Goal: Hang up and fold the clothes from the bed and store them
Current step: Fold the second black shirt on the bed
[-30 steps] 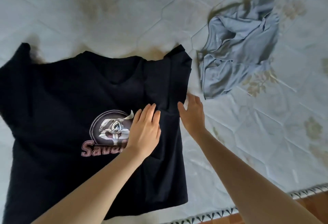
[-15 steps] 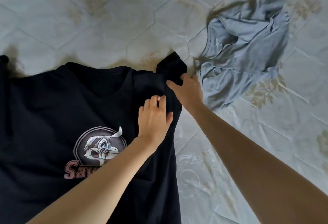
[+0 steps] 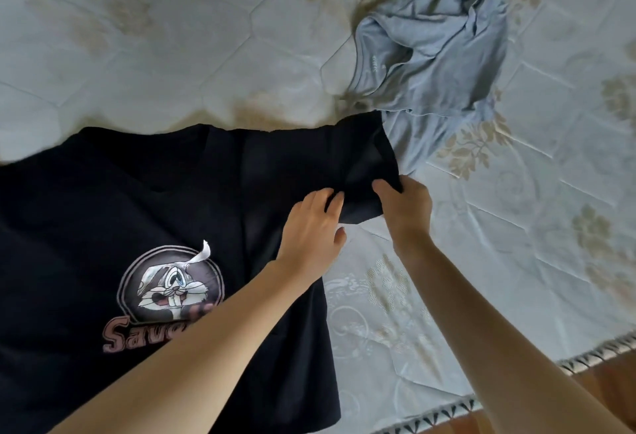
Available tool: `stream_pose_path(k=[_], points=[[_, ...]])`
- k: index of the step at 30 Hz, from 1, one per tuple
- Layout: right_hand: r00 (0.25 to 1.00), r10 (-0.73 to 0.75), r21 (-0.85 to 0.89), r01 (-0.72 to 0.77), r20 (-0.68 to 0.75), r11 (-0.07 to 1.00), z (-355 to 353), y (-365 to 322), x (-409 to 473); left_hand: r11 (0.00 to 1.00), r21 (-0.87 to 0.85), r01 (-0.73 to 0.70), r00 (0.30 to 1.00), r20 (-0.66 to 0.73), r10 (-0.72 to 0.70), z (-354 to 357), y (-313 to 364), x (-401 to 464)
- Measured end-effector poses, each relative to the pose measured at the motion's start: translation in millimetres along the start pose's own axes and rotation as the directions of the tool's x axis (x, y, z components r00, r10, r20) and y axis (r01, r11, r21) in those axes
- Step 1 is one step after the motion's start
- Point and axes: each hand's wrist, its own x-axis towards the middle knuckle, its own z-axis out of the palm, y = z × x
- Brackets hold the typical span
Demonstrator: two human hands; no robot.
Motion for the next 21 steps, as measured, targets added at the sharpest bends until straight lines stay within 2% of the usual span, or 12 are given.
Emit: stream_pose_path(k=[2, 5, 9, 13, 16, 21], points=[[0.992, 0.112, 0.074, -0.108, -0.050, 0.991, -6, 25, -7, 0.997, 0.050, -0.066, 0.991, 0.120, 0.059, 6, 8, -5], [0.965, 0.252, 0.178, -0.236, -0.071, 0.955, -11, 57, -12, 0.968, 0.206, -0.143, 0.947, 0.314, 0.073, 16, 12, -16], [0.914, 0.398, 0.322, -0.354, -0.079, 0.878, -15, 82, -15, 0.942, 0.259, -0.214, 0.925, 0.363, 0.110, 30, 12, -27], [0.853, 0.505, 0.519, -0.376, -0.128, 0.768, -18, 98, -18, 0.928, 0.236, -0.289, 0.897, 0.405, 0.176, 41, 24, -23], [0.835, 0.522, 0.580, -0.343, -0.172, 0.739, -21, 105, -26, 0.915, 0.223, -0.336, 0.875, 0.435, 0.215, 48, 36, -19], [0.923, 0.382, 0.666, -0.259, -0.042, 0.699, -39, 108, -33, 0.915, 0.233, -0.330, 0.880, 0.426, 0.208, 51, 46, -9]])
